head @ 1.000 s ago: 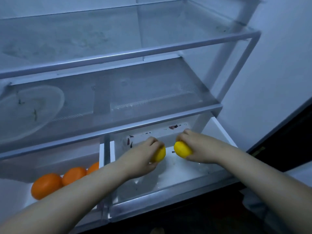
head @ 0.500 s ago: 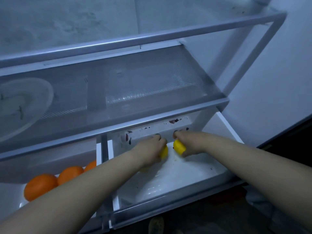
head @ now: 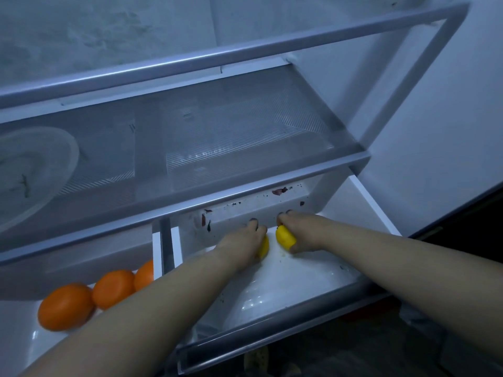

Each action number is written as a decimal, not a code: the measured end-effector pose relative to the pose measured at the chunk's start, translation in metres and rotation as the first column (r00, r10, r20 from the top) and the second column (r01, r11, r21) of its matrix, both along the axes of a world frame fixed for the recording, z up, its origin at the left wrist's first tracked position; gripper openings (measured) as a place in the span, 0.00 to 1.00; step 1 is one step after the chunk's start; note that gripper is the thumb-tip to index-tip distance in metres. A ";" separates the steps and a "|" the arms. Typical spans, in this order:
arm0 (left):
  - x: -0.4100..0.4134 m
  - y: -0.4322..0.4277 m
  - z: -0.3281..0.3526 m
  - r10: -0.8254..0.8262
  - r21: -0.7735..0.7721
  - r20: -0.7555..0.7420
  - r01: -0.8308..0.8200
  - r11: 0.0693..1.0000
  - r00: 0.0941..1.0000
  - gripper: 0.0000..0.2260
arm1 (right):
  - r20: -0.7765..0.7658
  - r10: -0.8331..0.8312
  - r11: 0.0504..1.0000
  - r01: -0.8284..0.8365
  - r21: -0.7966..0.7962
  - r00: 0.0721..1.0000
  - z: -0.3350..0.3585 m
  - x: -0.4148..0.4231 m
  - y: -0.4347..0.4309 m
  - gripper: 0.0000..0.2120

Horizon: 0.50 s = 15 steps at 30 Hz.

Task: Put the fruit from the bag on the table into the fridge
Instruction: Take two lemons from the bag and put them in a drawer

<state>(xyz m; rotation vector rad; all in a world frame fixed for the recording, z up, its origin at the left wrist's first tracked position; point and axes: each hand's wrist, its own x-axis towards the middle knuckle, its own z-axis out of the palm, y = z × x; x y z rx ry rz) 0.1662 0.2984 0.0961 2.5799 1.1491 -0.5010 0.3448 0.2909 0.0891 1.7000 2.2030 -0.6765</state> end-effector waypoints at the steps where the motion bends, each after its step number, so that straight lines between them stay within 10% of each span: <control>1: 0.000 0.001 -0.001 -0.005 0.009 0.000 0.005 1.000 1.000 0.25 | 0.004 0.003 1.000 -0.003 -0.002 1.000 -0.001 0.000 0.000 0.26; 15: -0.004 -0.003 0.001 -0.021 0.053 0.023 0.020 0.998 1.000 0.29 | 0.000 -0.012 0.998 0.012 -0.062 1.000 0.006 -0.005 0.003 0.27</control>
